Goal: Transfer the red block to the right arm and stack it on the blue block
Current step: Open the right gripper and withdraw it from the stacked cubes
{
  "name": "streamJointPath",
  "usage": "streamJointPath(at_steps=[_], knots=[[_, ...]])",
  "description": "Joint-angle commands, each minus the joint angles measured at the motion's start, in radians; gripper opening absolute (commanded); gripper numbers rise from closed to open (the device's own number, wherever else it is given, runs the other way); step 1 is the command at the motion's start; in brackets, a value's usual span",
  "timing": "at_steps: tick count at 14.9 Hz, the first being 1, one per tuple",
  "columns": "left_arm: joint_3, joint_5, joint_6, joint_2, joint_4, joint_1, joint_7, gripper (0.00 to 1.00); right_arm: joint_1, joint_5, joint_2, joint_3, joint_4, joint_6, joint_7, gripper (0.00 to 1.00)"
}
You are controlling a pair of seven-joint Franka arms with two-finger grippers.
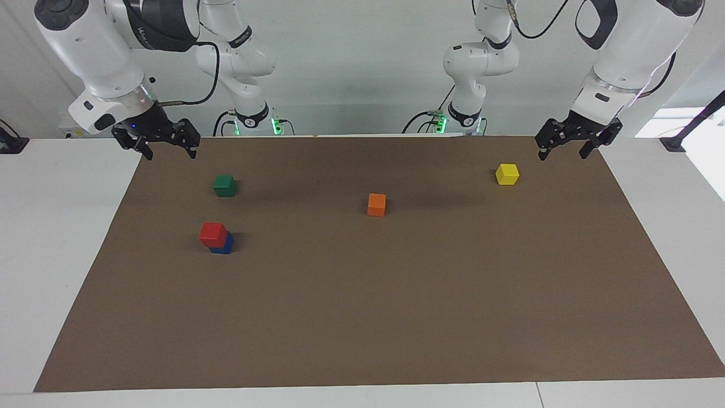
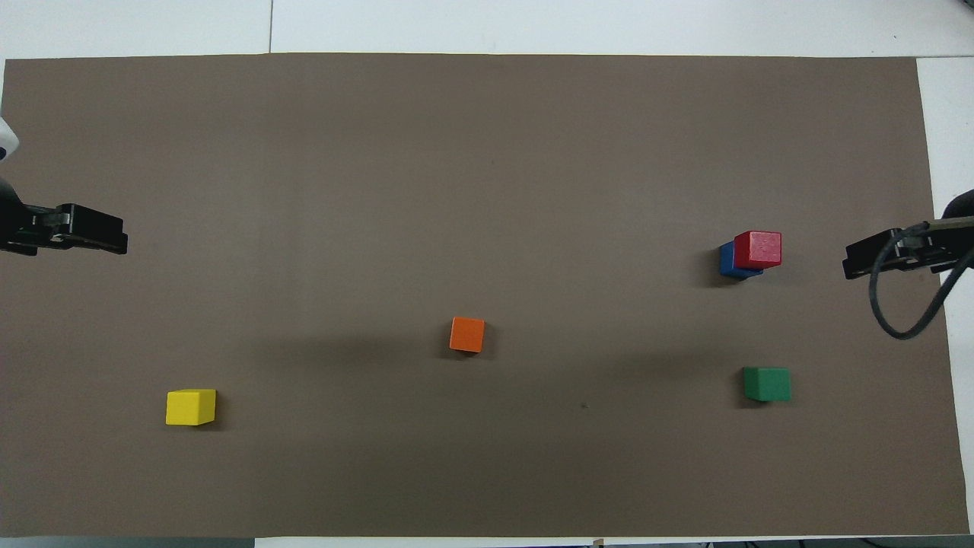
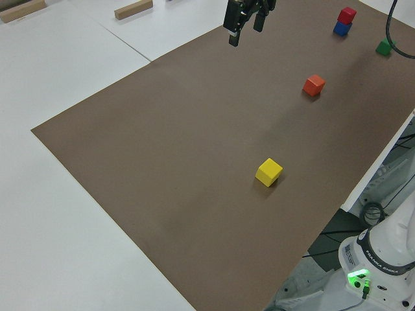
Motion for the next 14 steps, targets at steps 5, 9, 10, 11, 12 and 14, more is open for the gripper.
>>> streamJointPath(at_steps=[5, 9, 10, 11, 12, 14], knots=[[0.002, -0.016, 0.003, -0.023, -0.026, 0.004, 0.012, 1.0, -0.004, 0.01, 0.003, 0.005, 0.005, 0.06, -0.007, 1.0], [0.002, -0.016, 0.003, -0.023, -0.026, 0.004, 0.012, 1.0, -0.011, 0.006, 0.003, 0.005, 0.013, 0.062, -0.01, 1.0], [0.002, -0.016, 0.003, -0.024, -0.026, 0.004, 0.012, 1.0, -0.01, 0.004, 0.006, 0.005, 0.02, 0.062, -0.011, 1.0], [0.002, -0.016, 0.003, -0.024, -0.026, 0.004, 0.012, 1.0, -0.01, 0.002, 0.003, 0.005, 0.02, 0.06, -0.011, 1.0], [0.002, -0.016, 0.003, -0.023, -0.026, 0.004, 0.012, 1.0, -0.011, 0.002, 0.002, 0.005, 0.019, 0.06, -0.011, 1.0], [0.002, -0.016, 0.003, -0.023, -0.026, 0.004, 0.012, 1.0, -0.013, 0.002, 0.002, 0.005, 0.019, 0.059, -0.011, 1.0]])
